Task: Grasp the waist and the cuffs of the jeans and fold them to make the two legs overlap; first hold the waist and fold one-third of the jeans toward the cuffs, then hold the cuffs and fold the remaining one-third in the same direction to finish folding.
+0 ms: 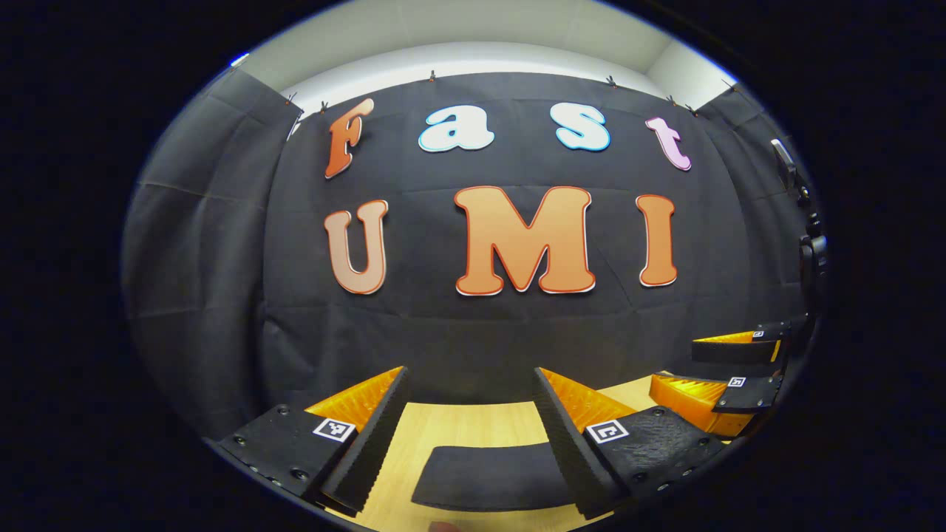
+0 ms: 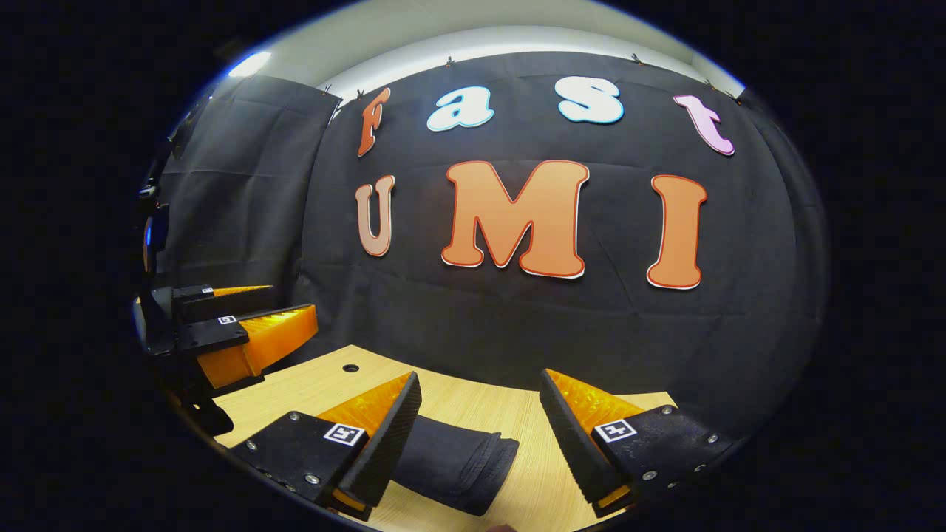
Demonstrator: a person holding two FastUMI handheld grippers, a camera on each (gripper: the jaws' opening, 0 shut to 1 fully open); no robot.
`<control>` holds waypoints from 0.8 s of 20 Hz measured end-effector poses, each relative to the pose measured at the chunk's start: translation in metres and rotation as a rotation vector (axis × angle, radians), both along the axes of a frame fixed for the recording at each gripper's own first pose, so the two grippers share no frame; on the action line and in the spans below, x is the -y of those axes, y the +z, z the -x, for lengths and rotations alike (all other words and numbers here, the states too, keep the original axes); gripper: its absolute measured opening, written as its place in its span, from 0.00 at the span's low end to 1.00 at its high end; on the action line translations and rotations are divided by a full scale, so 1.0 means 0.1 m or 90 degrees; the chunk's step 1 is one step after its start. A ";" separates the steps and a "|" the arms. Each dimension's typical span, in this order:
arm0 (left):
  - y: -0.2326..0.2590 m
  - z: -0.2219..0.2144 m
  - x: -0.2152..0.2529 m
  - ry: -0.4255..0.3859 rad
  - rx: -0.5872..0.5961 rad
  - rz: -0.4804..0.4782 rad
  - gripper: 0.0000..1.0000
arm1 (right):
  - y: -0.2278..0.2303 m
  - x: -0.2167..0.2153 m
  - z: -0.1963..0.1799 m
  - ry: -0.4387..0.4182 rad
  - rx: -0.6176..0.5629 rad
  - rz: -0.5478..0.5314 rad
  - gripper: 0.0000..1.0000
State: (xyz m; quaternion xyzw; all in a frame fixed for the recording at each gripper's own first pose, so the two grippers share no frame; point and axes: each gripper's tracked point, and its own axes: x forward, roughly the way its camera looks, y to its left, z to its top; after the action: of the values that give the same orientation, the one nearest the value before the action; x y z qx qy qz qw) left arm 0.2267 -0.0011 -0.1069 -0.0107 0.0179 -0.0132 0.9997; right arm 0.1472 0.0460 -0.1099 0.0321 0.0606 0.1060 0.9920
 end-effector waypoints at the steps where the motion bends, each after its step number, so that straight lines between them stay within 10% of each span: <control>1: -0.05 -0.01 -0.02 0.008 -0.011 -0.005 0.96 | -0.02 0.00 -0.01 0.000 -0.004 -0.003 0.97; 16: -0.26 0.21 0.33 -0.024 -0.025 0.021 0.96 | 0.12 0.02 0.14 0.007 0.045 -0.038 0.97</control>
State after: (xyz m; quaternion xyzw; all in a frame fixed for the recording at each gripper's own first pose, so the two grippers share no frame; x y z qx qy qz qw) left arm 0.2058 -0.0340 -0.1328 -0.0268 0.0376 -0.0324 0.9984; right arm 0.1331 0.0436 -0.0977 0.0580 0.0227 0.1143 0.9915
